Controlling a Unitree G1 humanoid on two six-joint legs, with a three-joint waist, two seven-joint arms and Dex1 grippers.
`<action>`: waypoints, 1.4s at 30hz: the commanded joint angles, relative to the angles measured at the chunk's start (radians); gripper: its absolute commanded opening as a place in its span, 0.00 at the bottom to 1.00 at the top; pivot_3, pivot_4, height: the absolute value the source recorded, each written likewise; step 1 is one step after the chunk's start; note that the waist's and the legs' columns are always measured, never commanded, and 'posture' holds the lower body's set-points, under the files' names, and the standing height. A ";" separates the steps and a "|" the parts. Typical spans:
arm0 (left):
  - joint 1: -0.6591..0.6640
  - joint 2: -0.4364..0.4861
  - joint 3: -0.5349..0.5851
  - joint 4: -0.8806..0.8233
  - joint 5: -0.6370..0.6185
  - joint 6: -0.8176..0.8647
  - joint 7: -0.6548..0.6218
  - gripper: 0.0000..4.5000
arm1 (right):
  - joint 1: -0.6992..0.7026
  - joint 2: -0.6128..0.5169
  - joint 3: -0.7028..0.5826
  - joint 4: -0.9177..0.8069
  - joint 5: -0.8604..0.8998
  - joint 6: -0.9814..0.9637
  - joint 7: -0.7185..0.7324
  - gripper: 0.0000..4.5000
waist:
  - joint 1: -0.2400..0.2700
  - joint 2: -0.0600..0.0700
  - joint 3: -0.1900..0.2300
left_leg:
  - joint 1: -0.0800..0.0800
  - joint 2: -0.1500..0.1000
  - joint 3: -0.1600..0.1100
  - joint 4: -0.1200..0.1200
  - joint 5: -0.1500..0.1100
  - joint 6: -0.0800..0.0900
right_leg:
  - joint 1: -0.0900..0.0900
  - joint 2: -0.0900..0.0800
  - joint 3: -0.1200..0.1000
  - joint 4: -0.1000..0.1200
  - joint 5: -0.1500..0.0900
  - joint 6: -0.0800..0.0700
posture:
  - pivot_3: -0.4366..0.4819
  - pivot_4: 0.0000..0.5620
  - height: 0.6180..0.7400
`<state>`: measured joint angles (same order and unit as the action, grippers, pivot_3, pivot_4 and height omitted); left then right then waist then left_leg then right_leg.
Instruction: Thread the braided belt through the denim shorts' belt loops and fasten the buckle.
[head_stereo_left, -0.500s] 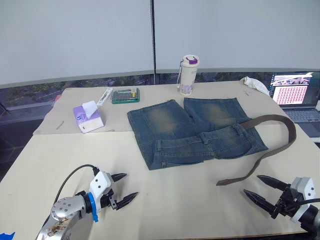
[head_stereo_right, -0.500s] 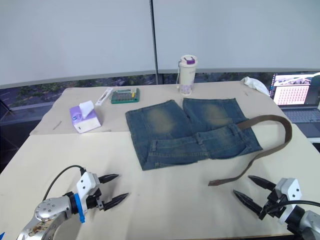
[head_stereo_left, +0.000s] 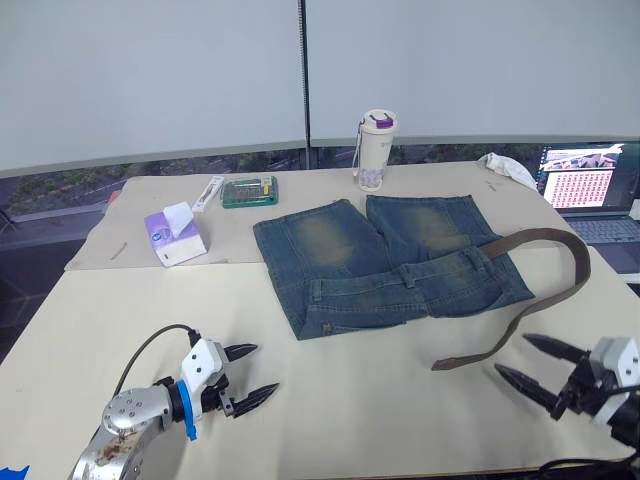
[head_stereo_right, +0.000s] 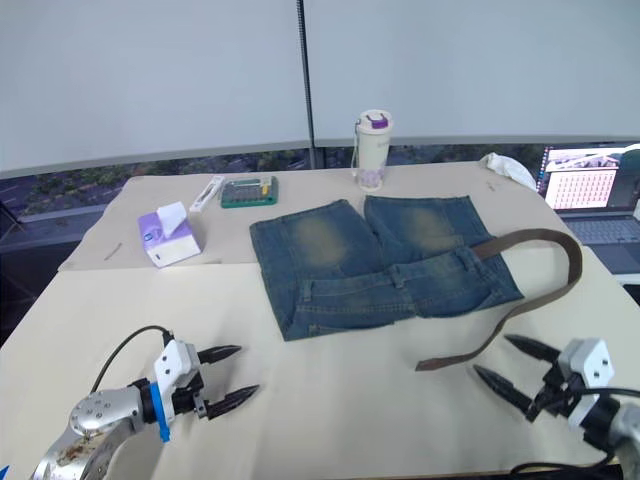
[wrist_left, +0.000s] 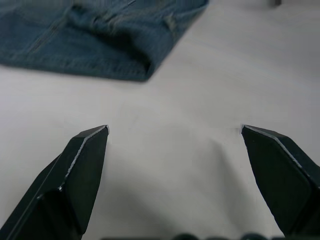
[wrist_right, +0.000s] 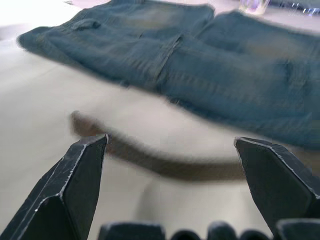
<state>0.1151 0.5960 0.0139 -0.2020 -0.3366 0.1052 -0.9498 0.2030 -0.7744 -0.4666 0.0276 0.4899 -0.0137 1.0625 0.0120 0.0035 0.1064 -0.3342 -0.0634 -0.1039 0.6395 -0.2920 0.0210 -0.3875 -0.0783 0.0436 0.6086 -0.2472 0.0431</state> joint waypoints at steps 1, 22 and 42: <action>-0.081 0.012 -0.009 -0.030 -0.031 0.020 -0.028 1.00 | -0.121 -0.063 0.083 0.021 -0.113 -0.029 -0.019 0.99 | 0.000 0.000 0.000 | 0.000 0.000 0.000 0.000 0.000 0.000 | 0.000 0.001 0.000 0.000 0.000 0.000 | 0.48 0.27 1.00; -0.307 0.058 -0.045 -0.073 -0.072 0.086 -0.126 1.00 | -0.832 -0.047 0.575 0.738 -0.589 -0.025 -0.032 0.43 | -0.015 -0.009 -0.002 | 0.002 0.002 0.002 0.002 0.001 -0.001 | 0.000 0.001 -0.001 0.000 0.002 -0.004 | 0.48 0.27 1.00; -0.303 0.076 -0.074 -0.091 -0.062 0.087 -0.148 1.00 | -0.258 -0.160 0.474 -0.217 -0.381 0.264 0.082 0.01 | 0.002 -0.003 -0.002 | 0.000 0.004 -0.001 0.001 0.000 -0.001 | -0.001 0.002 -0.002 0.000 0.002 -0.004 | 0.48 0.27 1.00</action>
<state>-0.1710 0.6653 -0.0624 -0.2694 -0.3918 0.1986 -1.0891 -0.0805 -0.9263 0.0321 -0.1393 0.0843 0.2409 1.1521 0.0140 0.0005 0.1047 -0.3345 -0.0598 -0.1047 0.6407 -0.2918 0.0198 -0.3889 -0.0763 0.0416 0.6086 -0.2450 0.0397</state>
